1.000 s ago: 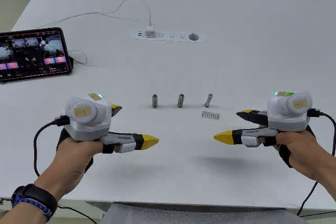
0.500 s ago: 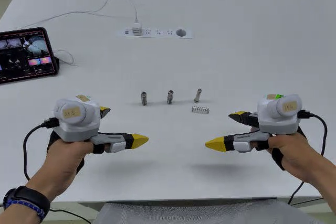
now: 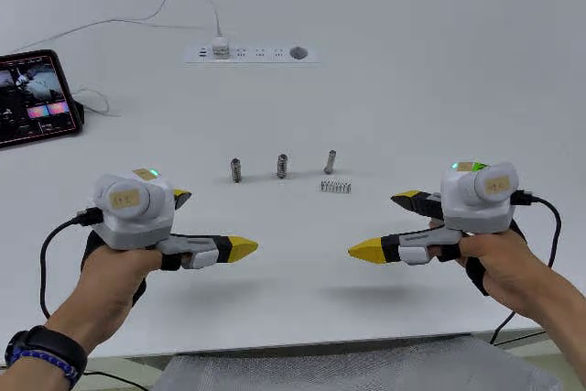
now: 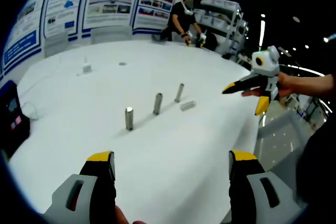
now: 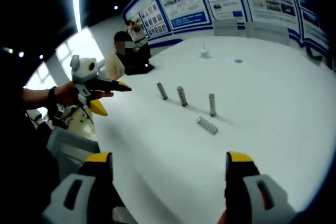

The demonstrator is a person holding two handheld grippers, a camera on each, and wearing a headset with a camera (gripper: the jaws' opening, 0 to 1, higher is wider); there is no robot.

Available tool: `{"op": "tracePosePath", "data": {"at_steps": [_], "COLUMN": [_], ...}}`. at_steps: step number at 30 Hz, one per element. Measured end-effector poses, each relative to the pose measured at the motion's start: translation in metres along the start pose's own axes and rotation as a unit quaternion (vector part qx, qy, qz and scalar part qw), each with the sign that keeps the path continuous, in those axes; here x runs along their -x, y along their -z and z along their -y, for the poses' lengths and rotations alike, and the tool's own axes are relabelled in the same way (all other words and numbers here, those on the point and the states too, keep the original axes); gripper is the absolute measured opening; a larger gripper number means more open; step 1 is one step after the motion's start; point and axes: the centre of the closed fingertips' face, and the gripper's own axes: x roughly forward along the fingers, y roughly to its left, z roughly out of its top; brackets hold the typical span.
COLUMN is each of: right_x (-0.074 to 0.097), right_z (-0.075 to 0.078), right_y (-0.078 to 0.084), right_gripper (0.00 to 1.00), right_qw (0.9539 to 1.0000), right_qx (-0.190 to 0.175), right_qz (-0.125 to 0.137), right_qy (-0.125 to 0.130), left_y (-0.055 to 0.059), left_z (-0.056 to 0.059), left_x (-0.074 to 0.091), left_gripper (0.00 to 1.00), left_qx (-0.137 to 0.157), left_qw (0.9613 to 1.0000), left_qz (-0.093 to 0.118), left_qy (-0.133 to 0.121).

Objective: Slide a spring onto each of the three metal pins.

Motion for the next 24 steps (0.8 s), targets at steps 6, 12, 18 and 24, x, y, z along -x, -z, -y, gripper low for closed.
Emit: {"op": "tracePosePath", "data": {"at_steps": [6,12,18,24], "right_x": [0.003,0.004,0.005,0.007], "right_z": [0.001,0.001,0.001,0.000], "right_y": [0.003,0.004,0.002,0.002], "right_gripper": [0.91,0.91,0.92,0.92], "right_qw": [1.0000,1.0000,1.0000,1.0000], "right_qx": [-0.001,0.000,0.003,0.004], "right_qz": [0.000,-0.002,0.000,-0.002], "right_qy": [0.001,0.000,-0.001,-0.005], "left_y": [-0.002,-0.004,-0.003,0.003], "left_z": [0.005,0.011,0.016,0.028], "left_x": [-0.006,-0.010,-0.015,-0.026], "left_gripper": [0.91,0.91,0.90,0.90], "left_qx": [-0.007,-0.020,-0.035,-0.052], "left_qw": [0.9999,0.9996,0.9989,0.9971], "left_qz": [-0.004,-0.010,-0.019,-0.037], "left_qy": [0.009,0.015,0.025,0.042]}}
